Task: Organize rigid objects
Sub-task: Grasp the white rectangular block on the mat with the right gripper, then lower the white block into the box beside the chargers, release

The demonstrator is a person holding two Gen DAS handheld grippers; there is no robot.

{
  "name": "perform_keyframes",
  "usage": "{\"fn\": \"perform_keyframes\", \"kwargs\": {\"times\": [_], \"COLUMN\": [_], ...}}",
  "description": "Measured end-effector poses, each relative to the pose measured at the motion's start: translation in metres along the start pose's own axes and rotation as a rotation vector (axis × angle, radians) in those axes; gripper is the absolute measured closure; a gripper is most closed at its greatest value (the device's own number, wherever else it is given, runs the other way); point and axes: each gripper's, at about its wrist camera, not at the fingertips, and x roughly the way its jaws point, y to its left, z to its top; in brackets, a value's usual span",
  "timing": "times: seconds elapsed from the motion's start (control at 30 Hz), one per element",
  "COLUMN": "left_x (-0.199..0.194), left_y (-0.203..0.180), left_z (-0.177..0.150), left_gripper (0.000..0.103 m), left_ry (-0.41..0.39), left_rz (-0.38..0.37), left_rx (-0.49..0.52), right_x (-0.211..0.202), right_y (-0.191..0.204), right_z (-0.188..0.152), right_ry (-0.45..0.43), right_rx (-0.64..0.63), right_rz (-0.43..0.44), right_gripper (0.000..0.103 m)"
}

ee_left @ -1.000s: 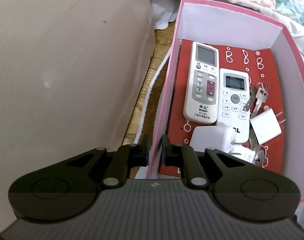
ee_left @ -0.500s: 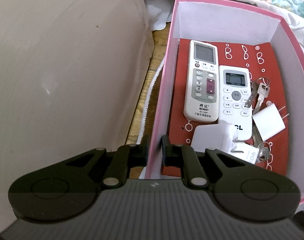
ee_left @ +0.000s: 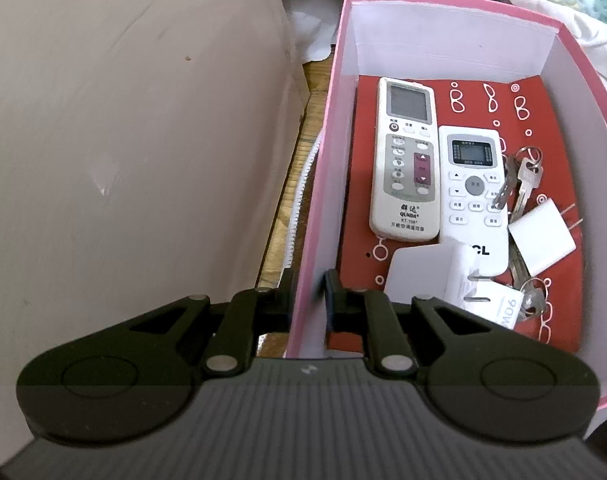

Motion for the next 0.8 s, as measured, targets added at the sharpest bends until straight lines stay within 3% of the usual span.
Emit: {"fn": "perform_keyframes", "kwargs": {"times": [0.13, 0.2, 0.5, 0.63, 0.8], "left_x": [0.001, 0.001, 0.0, -0.002, -0.001], "left_y": [0.001, 0.002, 0.0, 0.001, 0.002], "left_z": [0.001, 0.001, -0.002, -0.003, -0.002], "left_gripper": [0.089, 0.089, 0.089, 0.089, 0.089], "left_ry": [0.005, 0.007, -0.006, 0.001, 0.009], "left_rz": [-0.005, -0.007, -0.003, -0.001, -0.004], "left_rx": [-0.004, -0.004, 0.003, -0.022, -0.017], "right_x": [0.013, 0.015, -0.038, -0.068, -0.107], "right_y": [0.013, 0.024, 0.033, 0.03, 0.046], "right_z": [0.011, 0.013, 0.002, 0.01, 0.031], "right_ry": [-0.007, -0.013, -0.181, -0.234, -0.255], "right_rx": [-0.089, -0.153, -0.058, 0.04, 0.094], "right_rz": [-0.063, -0.099, -0.138, -0.088, 0.07], "right_gripper": [0.052, 0.058, 0.058, 0.058, 0.058]}}
